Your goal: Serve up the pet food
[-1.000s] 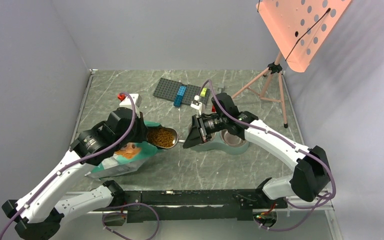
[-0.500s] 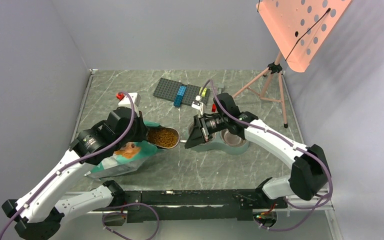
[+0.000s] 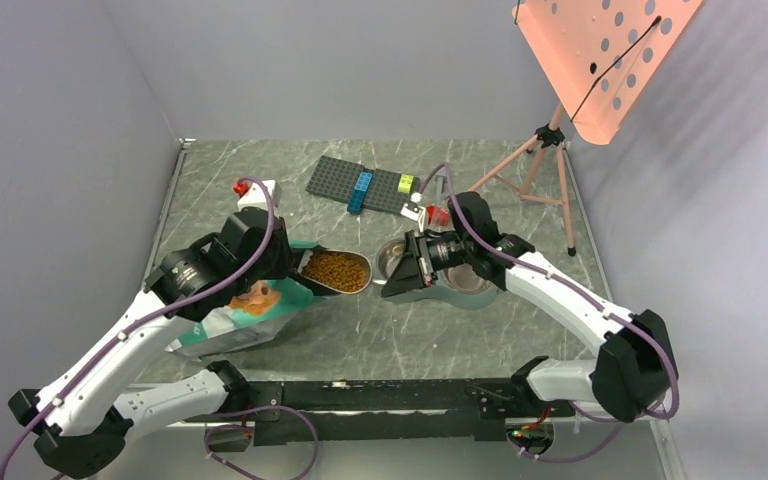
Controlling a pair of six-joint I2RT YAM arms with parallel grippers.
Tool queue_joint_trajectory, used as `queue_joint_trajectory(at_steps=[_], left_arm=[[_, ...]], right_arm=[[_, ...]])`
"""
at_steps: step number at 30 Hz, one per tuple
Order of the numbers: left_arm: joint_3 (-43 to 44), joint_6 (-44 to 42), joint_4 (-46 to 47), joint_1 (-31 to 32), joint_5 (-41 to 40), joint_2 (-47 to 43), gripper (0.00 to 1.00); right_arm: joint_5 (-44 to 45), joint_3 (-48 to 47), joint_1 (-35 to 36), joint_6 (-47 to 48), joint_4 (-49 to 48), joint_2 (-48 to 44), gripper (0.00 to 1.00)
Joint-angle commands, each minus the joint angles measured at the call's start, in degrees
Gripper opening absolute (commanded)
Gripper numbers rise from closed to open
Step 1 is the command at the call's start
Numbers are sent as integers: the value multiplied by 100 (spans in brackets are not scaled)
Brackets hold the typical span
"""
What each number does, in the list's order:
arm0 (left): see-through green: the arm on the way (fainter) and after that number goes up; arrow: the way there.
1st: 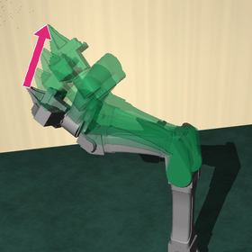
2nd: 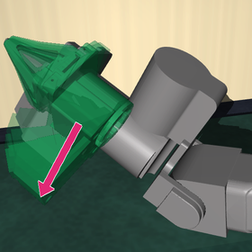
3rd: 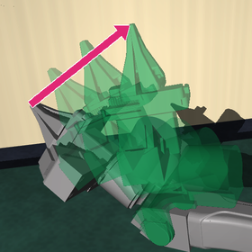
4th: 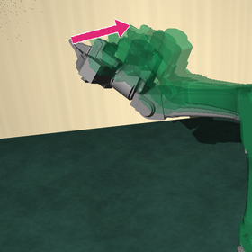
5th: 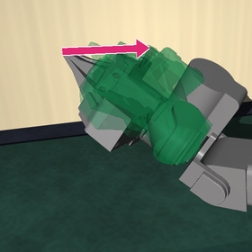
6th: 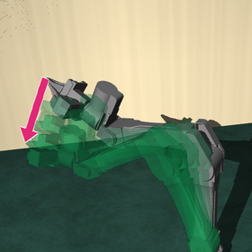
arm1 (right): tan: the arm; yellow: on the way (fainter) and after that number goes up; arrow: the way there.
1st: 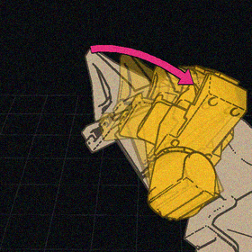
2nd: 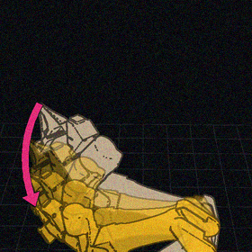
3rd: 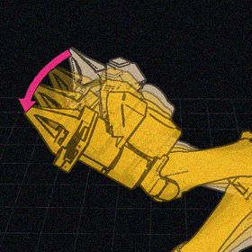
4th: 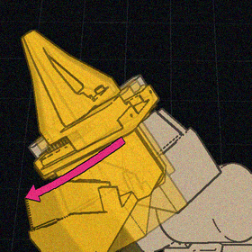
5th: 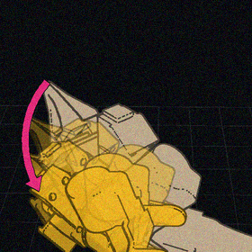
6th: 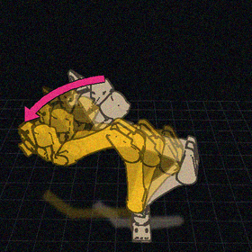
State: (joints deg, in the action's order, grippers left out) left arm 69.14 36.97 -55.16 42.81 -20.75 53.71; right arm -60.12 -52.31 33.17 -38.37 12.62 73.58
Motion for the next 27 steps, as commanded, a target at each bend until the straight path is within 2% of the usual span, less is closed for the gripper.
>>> queue_joint_trajectory(at_steps=[1, 9, 15, 22, 27], left_arm=[[551, 453, 123, 6, -679, 154, 0], [571, 487, 220, 11, -946, 367, 0], [810, 1104, -586, 1, -1690, 626, 0], [1171, 1851, -1749, 0, -2372, 798, 0], [1068, 1493, -1328, 0, -2176, 492, 0]], right_arm=[[106, 302, -217, -114, -165, -622, 0], [85, 812, -623, -177, 49, -1465, 0], [-104, 1382, -1168, -392, -43, -2302, 0], [189, 1578, -1774, -17, 903, -2722, 0], [716, 1771, -2156, 173, 1311, -2761, 0]])
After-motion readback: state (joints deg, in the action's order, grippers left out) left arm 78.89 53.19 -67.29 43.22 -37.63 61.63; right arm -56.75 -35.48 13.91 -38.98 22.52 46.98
